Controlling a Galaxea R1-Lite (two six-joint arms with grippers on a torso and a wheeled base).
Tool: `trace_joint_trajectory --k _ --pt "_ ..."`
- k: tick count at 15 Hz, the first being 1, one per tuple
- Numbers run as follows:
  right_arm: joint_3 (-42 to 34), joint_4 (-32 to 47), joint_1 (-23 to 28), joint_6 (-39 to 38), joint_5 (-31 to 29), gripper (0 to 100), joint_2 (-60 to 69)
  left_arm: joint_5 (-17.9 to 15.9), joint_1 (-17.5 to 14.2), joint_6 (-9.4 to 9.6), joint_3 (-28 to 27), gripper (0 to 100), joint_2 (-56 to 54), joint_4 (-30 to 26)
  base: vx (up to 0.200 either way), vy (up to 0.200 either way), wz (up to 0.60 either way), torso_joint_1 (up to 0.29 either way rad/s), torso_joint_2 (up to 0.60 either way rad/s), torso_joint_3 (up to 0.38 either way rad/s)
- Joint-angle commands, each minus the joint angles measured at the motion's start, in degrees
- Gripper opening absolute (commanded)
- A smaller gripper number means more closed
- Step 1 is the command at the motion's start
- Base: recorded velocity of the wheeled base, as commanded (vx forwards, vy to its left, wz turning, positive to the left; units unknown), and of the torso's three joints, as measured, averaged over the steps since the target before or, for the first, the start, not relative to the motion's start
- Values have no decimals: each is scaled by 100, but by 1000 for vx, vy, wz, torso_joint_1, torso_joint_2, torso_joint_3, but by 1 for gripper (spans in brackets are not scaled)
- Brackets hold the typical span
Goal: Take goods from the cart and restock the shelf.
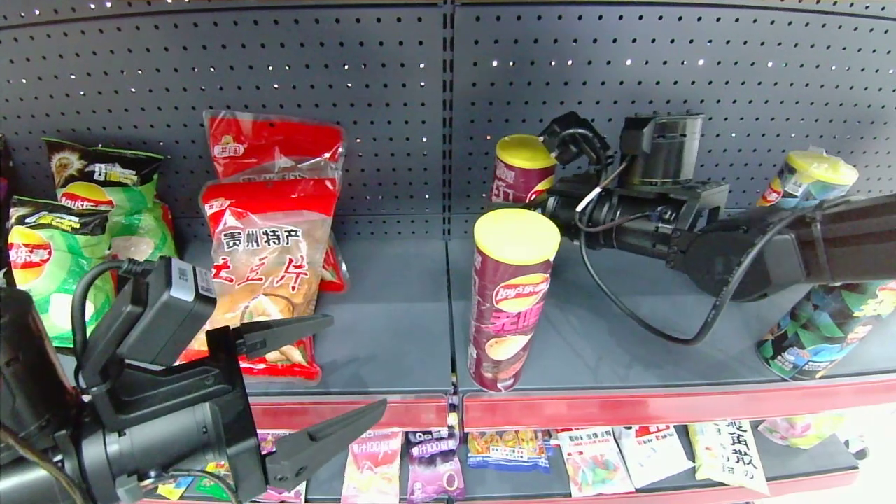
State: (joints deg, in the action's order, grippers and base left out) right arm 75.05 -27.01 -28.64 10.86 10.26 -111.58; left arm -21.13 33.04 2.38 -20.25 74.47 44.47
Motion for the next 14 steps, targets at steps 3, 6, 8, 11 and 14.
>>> trace_joint_trajectory --k 3,6,8,11,14 --pt "212 30 -19 -14 2 0 -312 3 1 -9 21 100 15 0 0 0 0 0 0 0" --pt "168 30 -28 -23 -7 0 -312 3 1 -123 12 100 23 0 0 0 0 0 0 0" --pt "177 30 -90 -40 -42 0 -320 3 1 -123 21 100 32 0 0 0 0 0 0 0" --pt "151 30 -90 -31 -60 100 -320 3 1 -123 21 100 41 -9 0 0 0 0 0 0" --pt "142 30 -160 -322 -104 100 -233 3 1 -123 21 100 67 -9 0 0 0 0 0 0"
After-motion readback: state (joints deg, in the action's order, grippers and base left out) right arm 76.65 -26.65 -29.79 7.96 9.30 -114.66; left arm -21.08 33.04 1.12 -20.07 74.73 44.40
